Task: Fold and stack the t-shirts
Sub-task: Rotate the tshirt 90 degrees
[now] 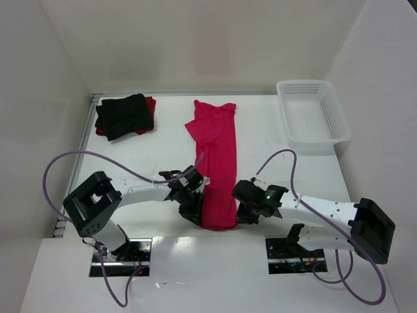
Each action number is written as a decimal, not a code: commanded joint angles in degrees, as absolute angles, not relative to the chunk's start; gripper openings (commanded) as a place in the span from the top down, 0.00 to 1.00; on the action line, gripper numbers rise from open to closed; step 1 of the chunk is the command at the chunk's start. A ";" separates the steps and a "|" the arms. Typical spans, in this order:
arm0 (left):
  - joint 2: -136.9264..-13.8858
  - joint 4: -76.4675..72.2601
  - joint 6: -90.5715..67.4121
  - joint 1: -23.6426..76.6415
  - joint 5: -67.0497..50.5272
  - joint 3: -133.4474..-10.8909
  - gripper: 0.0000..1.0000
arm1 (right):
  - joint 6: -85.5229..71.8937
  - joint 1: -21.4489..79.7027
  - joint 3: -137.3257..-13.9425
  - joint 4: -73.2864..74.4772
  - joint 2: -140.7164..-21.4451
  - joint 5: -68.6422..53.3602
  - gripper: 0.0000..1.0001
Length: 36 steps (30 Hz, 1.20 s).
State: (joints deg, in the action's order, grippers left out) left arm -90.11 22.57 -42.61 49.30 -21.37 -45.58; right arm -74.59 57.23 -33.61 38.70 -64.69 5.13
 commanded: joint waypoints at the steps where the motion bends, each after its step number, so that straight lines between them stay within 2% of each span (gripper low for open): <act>1: -89.92 20.92 -43.59 49.39 -21.97 -44.22 0.76 | -75.85 57.22 -32.52 38.23 -63.72 5.71 0.91; 2: -89.91 20.40 -44.20 49.39 -21.97 -44.21 0.81 | -75.85 57.22 -32.52 38.23 -63.72 5.71 0.91; 3: -89.91 20.39 -44.21 49.39 -21.45 -44.21 0.91 | -75.85 57.22 -32.52 38.23 -63.72 5.71 0.91; 6: -90.44 20.39 -44.82 49.39 -21.45 -44.21 1.00 | -75.85 57.22 -32.52 38.23 -63.72 5.71 0.91; 17: -78.84 33.57 -49.91 49.39 -14.85 -44.31 1.00 | -75.85 57.22 -31.99 40.07 -60.82 6.33 0.92; 31: -80.24 35.60 -49.31 49.39 -17.05 -40.69 1.00 | -76.38 57.22 -29.71 39.02 -59.59 4.14 0.95; 33: -80.77 35.60 -49.31 49.39 -17.05 -40.17 0.91 | -75.77 57.22 -29.09 37.63 -59.59 4.13 0.95; 34: -80.77 35.60 -49.31 49.39 -17.05 -40.17 0.87 | -75.76 57.22 -29.09 36.92 -59.59 3.61 0.91; 35: -80.77 35.60 -49.31 49.39 -17.05 -40.17 0.79 | -74.98 57.22 -28.48 36.04 -59.07 3.08 0.88; 36: -80.77 35.60 -49.31 49.39 -17.05 -41.04 0.66 | -74.97 57.22 -28.48 34.47 -59.06 3.08 0.83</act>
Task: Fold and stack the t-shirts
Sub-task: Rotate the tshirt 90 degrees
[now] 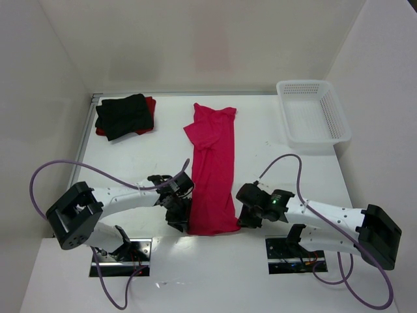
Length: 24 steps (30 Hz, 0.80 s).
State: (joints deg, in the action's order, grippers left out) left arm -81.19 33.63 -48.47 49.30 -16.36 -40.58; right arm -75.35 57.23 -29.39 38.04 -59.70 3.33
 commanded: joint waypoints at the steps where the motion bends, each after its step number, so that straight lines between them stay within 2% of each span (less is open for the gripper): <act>1: -80.77 35.07 -49.31 49.39 -17.05 -42.09 0.61 | -74.45 57.22 -28.48 33.84 -59.06 3.08 0.71; 4: -81.30 35.07 -48.08 49.39 -17.66 -43.68 0.50 | -72.69 57.22 -29.00 32.18 -58.54 3.08 0.50; 5: -81.30 35.07 -47.38 49.39 -17.67 -44.99 0.40 | -72.08 57.22 -29.70 32.17 -57.93 2.55 0.36; 7: -81.30 36.38 -46.76 49.39 -17.67 -47.01 0.28 | -71.37 57.22 -30.66 32.95 -57.31 2.55 0.30; 10: -80.78 40.06 -43.60 47.73 -16.44 -53.05 0.20 | -69.01 57.22 -35.67 36.99 -55.82 7.89 0.21; 12: -80.77 40.61 -41.41 45.36 -15.73 -56.32 0.17 | -68.12 56.69 -39.54 38.06 -55.03 11.14 0.09; 16: -82.34 40.70 -39.11 40.09 -13.10 -62.30 0.15 | -64.08 51.69 -43.06 32.71 -56.41 11.86 0.08; 20: -82.97 34.30 -37.01 34.64 -10.55 -64.51 0.14 | -60.21 49.32 -49.37 30.85 -63.00 22.22 0.08; 24: -86.65 23.85 -34.81 28.66 -10.55 -67.14 0.13 | -54.33 37.47 -53.78 24.54 -70.39 21.01 0.10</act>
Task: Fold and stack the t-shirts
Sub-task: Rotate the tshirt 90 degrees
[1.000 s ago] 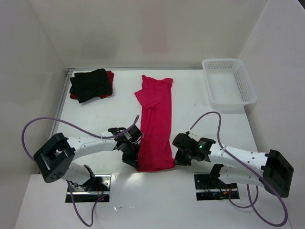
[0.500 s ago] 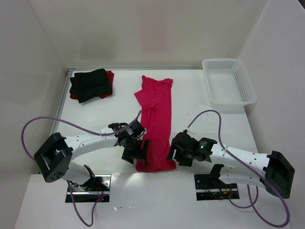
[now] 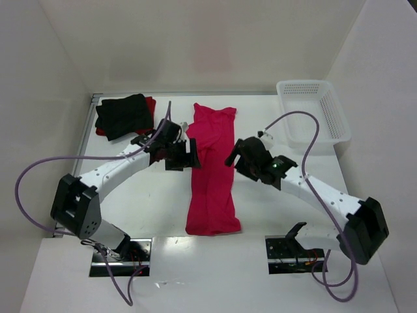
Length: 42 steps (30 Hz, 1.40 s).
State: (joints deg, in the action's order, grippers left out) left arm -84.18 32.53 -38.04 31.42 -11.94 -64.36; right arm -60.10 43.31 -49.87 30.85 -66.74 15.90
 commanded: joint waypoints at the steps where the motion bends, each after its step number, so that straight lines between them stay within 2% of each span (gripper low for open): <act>1: -88.92 22.86 -34.20 27.09 -10.55 -68.11 0.13 | -52.75 36.92 -54.40 19.65 -71.36 21.01 0.12; 4: -93.75 18.65 -31.47 25.67 -9.85 -73.02 0.11 | -47.65 31.94 -59.13 16.00 -78.20 23.55 0.15; 8: -100.80 15.91 -28.04 20.94 -10.37 -81.11 0.11 | -38.16 24.28 -70.46 12.41 -90.68 19.17 0.15; 11: -105.72 12.40 -26.37 17.59 -16.15 -85.95 0.11 | -32.79 20.41 -74.34 7.58 -96.23 13.19 0.17; 15: -111.69 6.24 -20.93 14.42 -20.03 -91.29 0.11 | -27.69 18.29 -80.40 5.52 -104.30 14.77 0.23; 18: -119.95 12.02 -13.46 14.41 -19.26 -100.52 0.12 | -25.41 16.53 -87.09 5.37 -112.13 9.34 0.30; 23: -131.03 14.15 -13.53 13.36 -17.40 -114.15 0.14 | -21.62 16.00 -94.55 3.08 -120.64 4.83 0.30; 27: -136.22 11.08 -17.22 11.61 -18.53 -118.45 0.15 | -21.09 16.00 -103.78 7.81 -129.16 4.31 0.28; 32: -143.43 9.23 -20.57 11.07 -22.32 -125.13 0.22 | -21.09 16.00 -109.23 7.38 -133.94 5.01 0.35; 35: -146.86 9.84 -21.62 11.60 -22.32 -129.36 0.22 | -21.09 16.00 -113.80 9.83 -137.28 7.64 0.39; 38: -151.51 14.40 -22.24 11.60 -22.32 -138.49 0.22 | -21.62 15.47 -117.85 12.74 -140.36 7.65 0.41; 42: -158.54 22.04 -20.65 12.13 -24.60 -153.52 0.18 | -20.57 14.85 -118.38 11.78 -140.89 5.28 0.41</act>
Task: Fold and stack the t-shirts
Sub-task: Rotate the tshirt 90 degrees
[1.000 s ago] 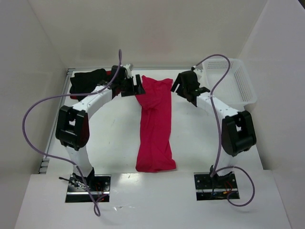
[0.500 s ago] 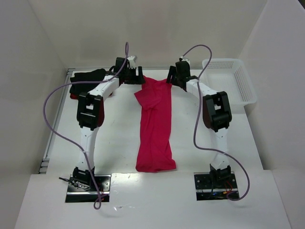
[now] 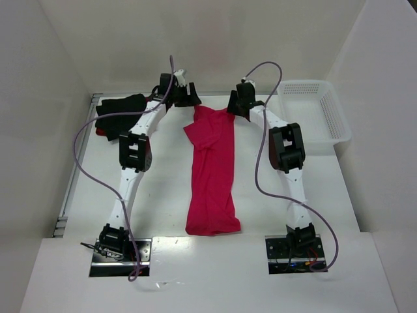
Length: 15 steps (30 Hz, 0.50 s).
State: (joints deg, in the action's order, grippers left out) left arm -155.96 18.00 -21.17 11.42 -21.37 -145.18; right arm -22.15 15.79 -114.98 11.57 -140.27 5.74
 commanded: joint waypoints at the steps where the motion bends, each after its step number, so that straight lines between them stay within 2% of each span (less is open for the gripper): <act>1: -160.21 22.06 -20.65 12.82 -24.61 -155.72 0.18 | -20.57 14.85 -119.26 11.78 -141.58 5.27 0.41; 5: -160.22 23.89 -20.13 12.83 -22.86 -156.71 0.18 | -20.57 14.85 -122.07 13.27 -143.69 5.27 0.42; 9: -160.22 28.37 -18.03 13.36 -21.45 -156.10 0.22 | -19.95 14.85 -123.74 13.27 -145.54 3.52 0.43; 15: -160.84 31.20 -17.49 13.88 -19.69 -156.09 0.23 | -18.81 14.33 -127.96 13.97 -147.57 2.99 0.55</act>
State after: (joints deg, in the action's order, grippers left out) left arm -159.35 29.50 -19.25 13.54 -20.64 -154.95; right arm -20.27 15.16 -124.03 13.76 -146.45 3.62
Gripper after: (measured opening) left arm 0.773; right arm 0.468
